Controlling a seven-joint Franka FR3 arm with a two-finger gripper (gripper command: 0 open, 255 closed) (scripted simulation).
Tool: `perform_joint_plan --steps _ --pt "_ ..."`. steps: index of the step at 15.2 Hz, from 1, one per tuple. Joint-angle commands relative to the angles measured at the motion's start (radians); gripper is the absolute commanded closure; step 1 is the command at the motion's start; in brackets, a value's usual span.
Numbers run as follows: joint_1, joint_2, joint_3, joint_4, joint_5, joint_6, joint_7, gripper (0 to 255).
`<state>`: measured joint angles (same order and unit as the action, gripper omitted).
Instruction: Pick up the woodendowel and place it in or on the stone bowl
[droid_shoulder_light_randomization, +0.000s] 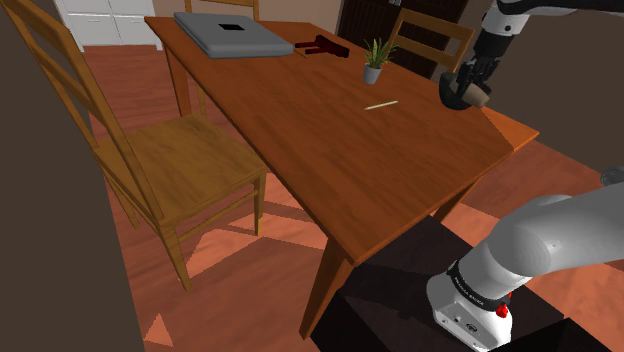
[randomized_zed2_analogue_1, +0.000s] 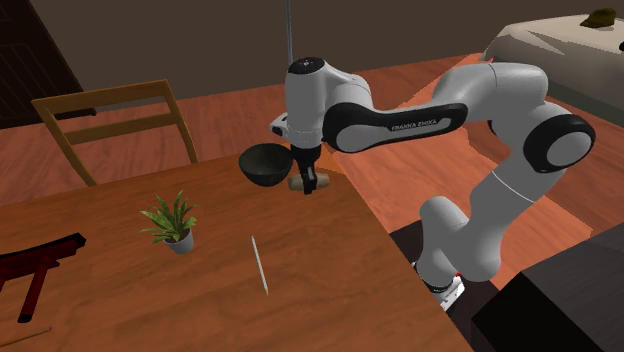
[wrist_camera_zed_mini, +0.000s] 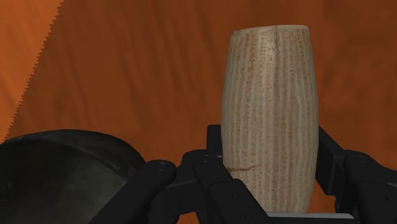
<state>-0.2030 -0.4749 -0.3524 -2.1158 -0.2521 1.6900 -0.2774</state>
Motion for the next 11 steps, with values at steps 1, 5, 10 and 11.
perform_joint_plan --steps 1,5,10,11 --pt "0.001 0.005 0.002 0.032 0.003 -0.027 -0.005 255" --pt "0.004 0.016 0.006 0.095 0.009 -0.079 -0.012 255" --pt "0.008 0.034 0.011 0.178 0.017 -0.143 -0.023 255" --pt "0.009 0.039 0.011 0.195 0.018 -0.156 -0.025 255"
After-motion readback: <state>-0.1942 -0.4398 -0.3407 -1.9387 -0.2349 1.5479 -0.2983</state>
